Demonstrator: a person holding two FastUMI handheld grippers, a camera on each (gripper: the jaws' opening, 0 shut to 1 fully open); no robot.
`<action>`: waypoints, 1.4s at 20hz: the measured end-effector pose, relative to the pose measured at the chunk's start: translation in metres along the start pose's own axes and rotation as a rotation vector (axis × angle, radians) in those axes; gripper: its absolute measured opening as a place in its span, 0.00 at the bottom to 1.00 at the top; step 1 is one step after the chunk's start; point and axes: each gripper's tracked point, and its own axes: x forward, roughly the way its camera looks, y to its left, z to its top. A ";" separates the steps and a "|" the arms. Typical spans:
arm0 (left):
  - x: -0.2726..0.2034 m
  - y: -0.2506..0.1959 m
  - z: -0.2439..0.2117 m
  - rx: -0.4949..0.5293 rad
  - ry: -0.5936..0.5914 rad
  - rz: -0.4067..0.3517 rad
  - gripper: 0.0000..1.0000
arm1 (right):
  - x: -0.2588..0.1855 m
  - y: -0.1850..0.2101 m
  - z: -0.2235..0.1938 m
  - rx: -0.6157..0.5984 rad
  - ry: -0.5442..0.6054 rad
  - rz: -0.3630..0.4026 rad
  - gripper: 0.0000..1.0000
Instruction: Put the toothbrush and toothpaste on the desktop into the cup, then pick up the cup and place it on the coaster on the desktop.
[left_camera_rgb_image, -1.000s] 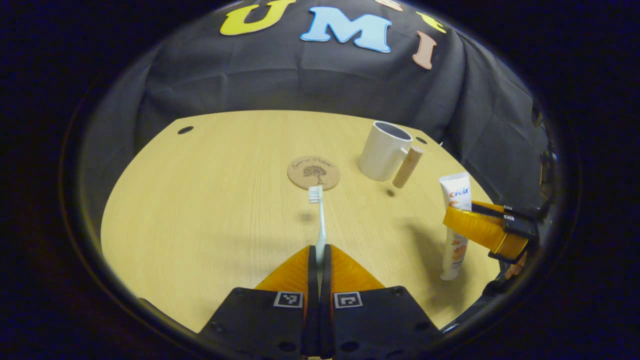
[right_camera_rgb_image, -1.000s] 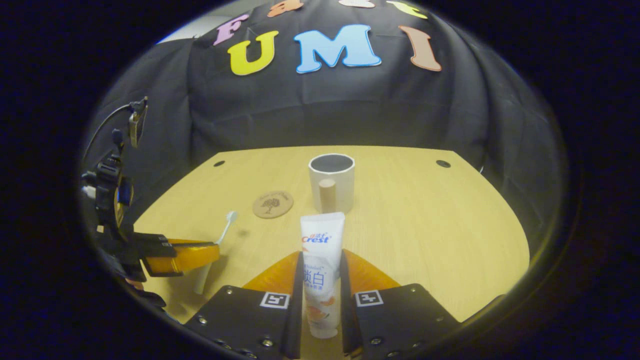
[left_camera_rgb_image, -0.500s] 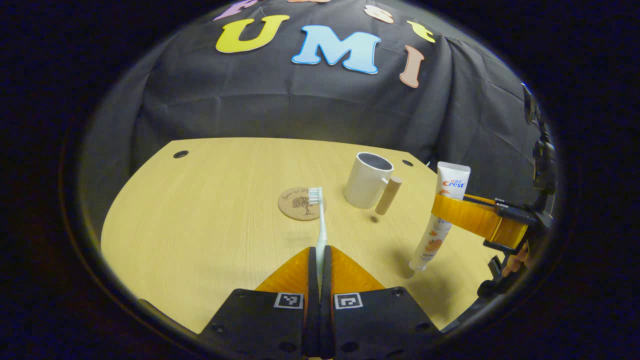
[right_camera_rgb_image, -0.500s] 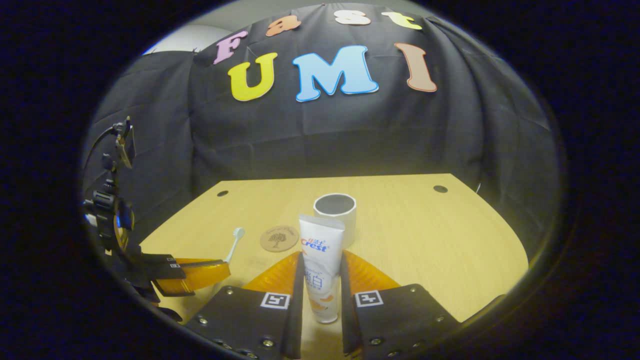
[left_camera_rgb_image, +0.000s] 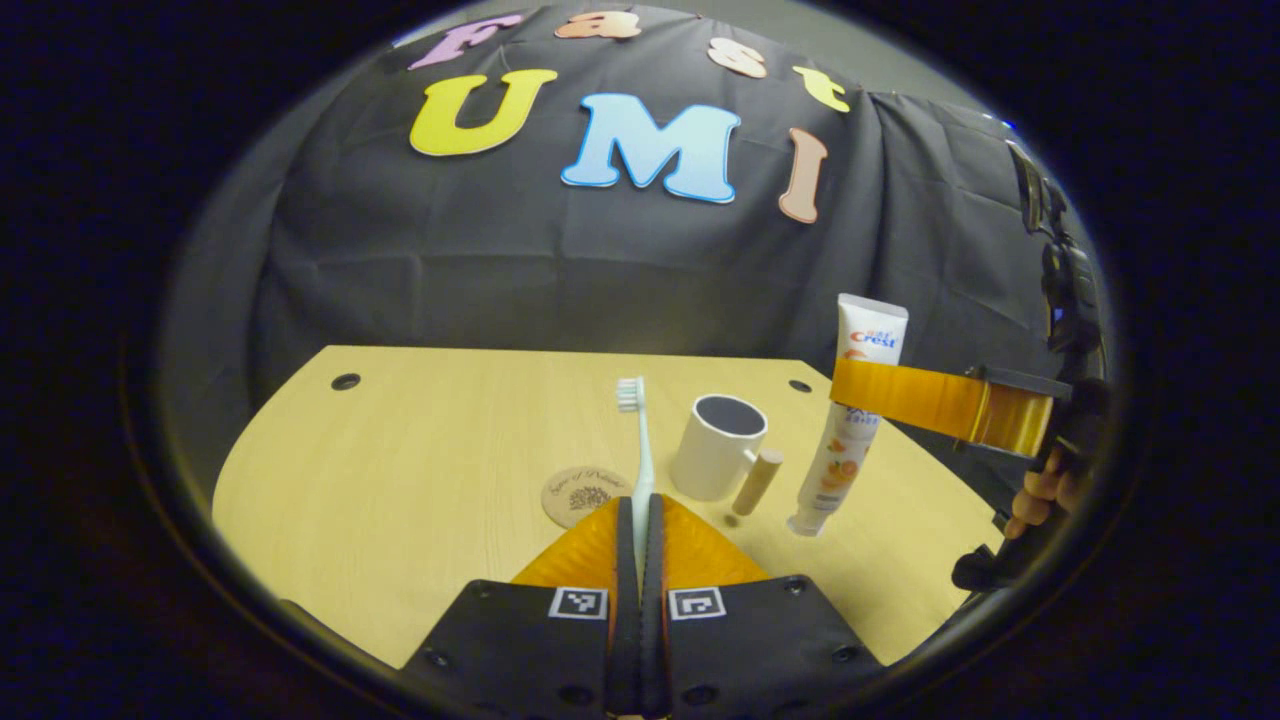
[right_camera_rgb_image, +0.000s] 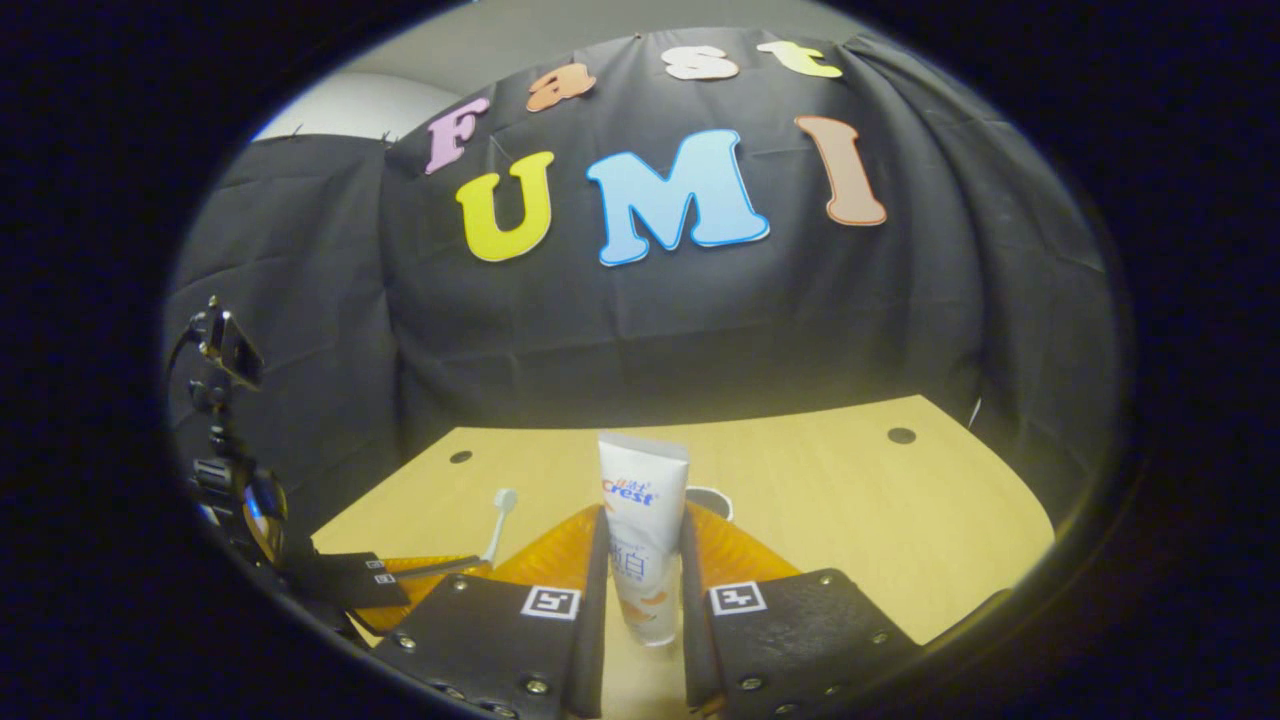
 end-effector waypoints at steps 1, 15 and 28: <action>0.002 -0.001 0.005 0.003 -0.012 -0.001 0.08 | 0.004 0.000 0.005 0.002 -0.008 0.004 0.32; 0.028 -0.012 0.079 -0.004 -0.235 -0.027 0.08 | 0.059 -0.029 0.073 0.062 -0.203 -0.006 0.32; 0.034 -0.018 0.103 -0.014 -0.337 -0.055 0.06 | 0.127 -0.055 -0.023 -0.003 0.053 -0.040 0.32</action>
